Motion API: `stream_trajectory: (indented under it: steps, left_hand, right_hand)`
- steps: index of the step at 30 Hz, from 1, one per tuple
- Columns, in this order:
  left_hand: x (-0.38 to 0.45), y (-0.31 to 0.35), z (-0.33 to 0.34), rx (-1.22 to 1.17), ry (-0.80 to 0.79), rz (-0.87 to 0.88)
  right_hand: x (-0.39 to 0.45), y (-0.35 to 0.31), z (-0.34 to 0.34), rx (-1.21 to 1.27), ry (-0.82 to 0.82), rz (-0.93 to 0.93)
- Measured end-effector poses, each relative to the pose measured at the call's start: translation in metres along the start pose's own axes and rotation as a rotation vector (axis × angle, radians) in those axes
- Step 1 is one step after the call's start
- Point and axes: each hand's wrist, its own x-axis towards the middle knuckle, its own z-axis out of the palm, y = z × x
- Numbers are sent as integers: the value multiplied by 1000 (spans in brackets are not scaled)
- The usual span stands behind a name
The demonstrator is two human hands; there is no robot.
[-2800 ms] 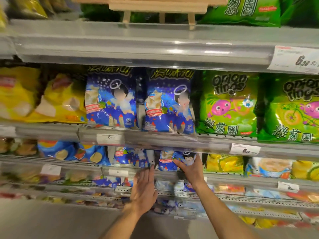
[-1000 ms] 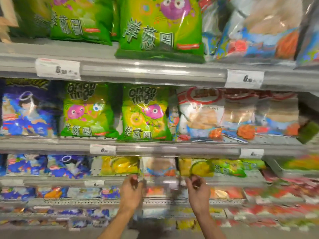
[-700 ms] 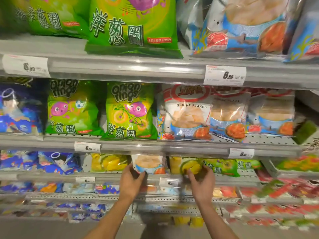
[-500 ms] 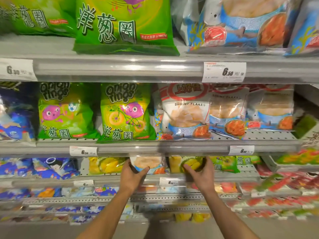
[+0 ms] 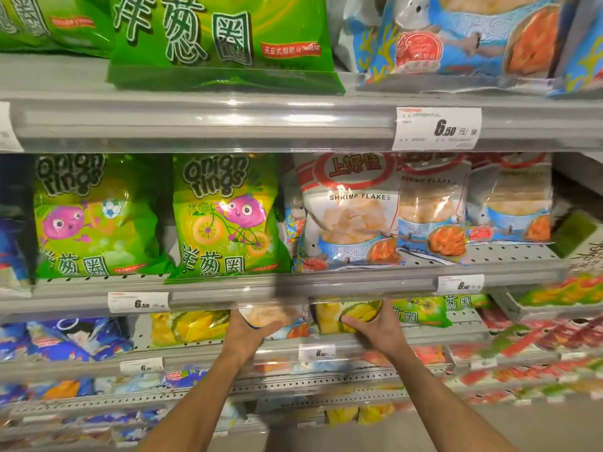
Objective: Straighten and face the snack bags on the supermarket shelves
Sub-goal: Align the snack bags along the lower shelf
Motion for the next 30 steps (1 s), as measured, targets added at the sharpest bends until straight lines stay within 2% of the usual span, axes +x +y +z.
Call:
stream_trajectory:
  steps: [6, 13, 24, 30]
  left_hand:
    - [4, -2, 9, -54, -9, 3]
    - [9, -2, 10, -64, 32, -71]
    - [-2, 18, 7, -98, 108, -109]
    - [-10, 23, 7, -104, 126, -77]
  right_hand:
    - [9, 1, -5, -14, -51, -18]
    - [17, -5, -7, -11, -110, 59]
    - [-2, -22, -19, 129, -61, 55]
    - [-29, -19, -39, 308, 8, 105]
